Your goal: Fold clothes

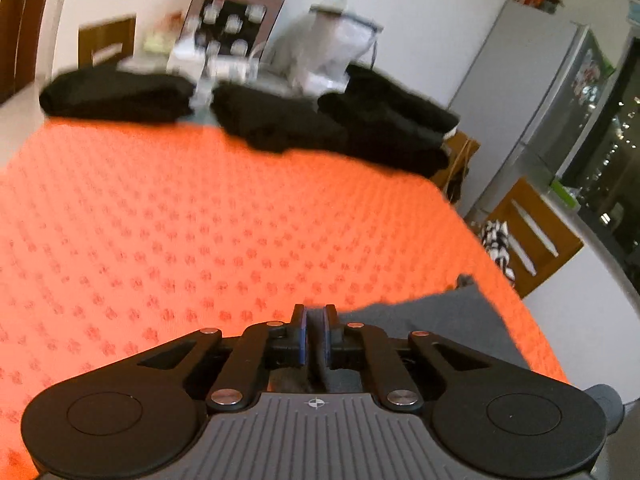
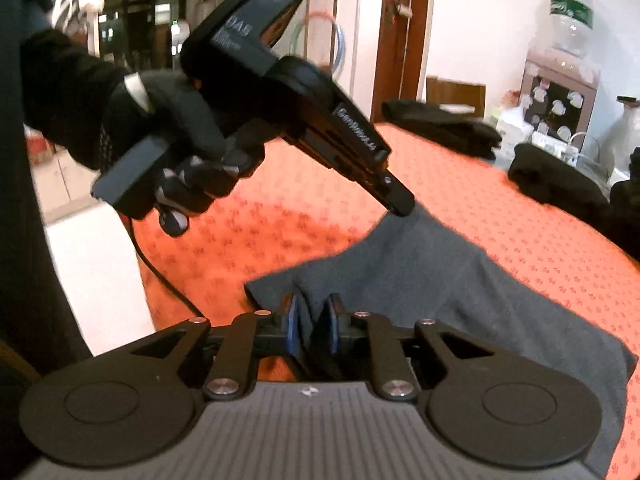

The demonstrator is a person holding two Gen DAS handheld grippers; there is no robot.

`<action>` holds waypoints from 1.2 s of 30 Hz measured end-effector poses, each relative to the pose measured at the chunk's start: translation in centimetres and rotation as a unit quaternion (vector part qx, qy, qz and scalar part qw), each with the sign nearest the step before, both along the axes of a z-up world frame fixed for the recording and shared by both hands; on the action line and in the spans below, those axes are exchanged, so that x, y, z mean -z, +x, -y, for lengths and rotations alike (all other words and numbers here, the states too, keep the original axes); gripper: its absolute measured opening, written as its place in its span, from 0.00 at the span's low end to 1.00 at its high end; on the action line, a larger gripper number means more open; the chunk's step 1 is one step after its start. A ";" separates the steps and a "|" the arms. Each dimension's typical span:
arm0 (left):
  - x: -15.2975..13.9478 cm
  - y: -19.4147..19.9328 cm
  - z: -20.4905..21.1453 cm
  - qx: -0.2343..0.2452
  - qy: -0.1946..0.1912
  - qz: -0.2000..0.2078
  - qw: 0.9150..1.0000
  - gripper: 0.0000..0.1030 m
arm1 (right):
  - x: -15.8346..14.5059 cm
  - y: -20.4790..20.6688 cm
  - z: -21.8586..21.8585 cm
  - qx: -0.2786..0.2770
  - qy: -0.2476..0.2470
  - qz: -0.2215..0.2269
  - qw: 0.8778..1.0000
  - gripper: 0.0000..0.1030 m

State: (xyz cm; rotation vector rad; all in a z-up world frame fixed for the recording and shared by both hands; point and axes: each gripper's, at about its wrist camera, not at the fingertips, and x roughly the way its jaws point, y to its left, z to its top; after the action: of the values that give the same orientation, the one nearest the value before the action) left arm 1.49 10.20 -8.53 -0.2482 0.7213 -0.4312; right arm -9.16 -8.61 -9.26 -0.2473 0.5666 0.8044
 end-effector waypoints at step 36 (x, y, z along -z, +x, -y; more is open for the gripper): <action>2.3 -5.1 -2.9 -0.013 -0.053 -0.118 0.991 0.56 | 0.1 2.9 16.6 0.301 0.022 -0.166 0.939 0.58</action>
State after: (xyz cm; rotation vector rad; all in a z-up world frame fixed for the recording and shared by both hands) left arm -3.57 13.14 -10.87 -0.4137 0.9267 -0.4203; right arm -6.22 -25.19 -9.38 0.1110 0.8854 0.2566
